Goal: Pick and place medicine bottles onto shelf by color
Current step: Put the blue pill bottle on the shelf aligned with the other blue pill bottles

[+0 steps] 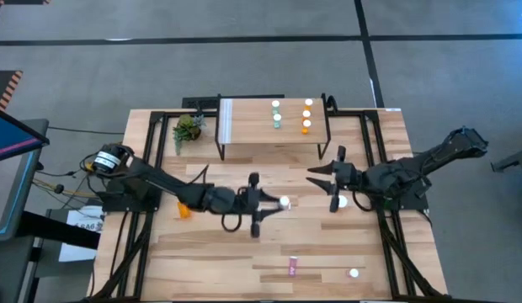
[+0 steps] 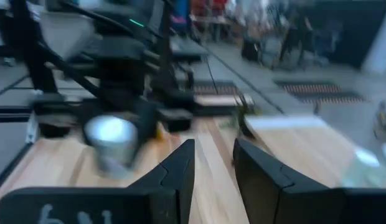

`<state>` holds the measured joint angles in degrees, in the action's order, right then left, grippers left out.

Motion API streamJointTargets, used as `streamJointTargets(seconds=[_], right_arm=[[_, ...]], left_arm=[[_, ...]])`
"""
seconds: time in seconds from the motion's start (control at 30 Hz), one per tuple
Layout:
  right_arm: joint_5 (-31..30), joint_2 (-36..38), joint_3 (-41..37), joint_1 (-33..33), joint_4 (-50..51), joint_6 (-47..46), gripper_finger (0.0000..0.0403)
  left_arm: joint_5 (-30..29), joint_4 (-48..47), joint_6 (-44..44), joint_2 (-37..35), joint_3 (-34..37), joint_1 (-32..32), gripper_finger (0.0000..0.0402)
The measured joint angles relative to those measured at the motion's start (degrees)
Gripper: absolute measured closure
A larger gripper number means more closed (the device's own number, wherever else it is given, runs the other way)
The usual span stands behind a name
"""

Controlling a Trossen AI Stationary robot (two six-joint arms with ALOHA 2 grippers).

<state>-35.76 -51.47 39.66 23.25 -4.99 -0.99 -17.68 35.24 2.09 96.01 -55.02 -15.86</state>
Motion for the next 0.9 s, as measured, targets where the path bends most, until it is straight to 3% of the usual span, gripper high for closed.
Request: streamJointTargets(seconds=[0.13,0.3,0.47,0.57,0.9], right_arm=[[3.54,-2.24,-0.02,1.24,-8.19,5.32,0.0263],[21.23,-6.69,-0.02,-2.23,-19.19,6.04,0.0245],[22.27,-7.70,-0.02,-6.98,-19.68,4.20,0.0220],[27.62,-8.86,-0.02,-10.10,-22.27,0.25,0.0206],[31.34,-15.36,0.02,-11.96,-26.86,-2.27,0.0163]], left_arm=[[4.79,2.69,-0.95,0.00,-0.01,3.00,0.0303],[11.12,8.51,-1.32,0.00,-0.02,5.10,0.0303],[12.76,9.35,-1.72,0.00,-0.03,5.62,0.0303],[12.94,9.54,-3.12,0.00,-0.03,5.55,0.0303],[12.40,8.06,-4.83,0.11,0.01,5.68,0.0303]])
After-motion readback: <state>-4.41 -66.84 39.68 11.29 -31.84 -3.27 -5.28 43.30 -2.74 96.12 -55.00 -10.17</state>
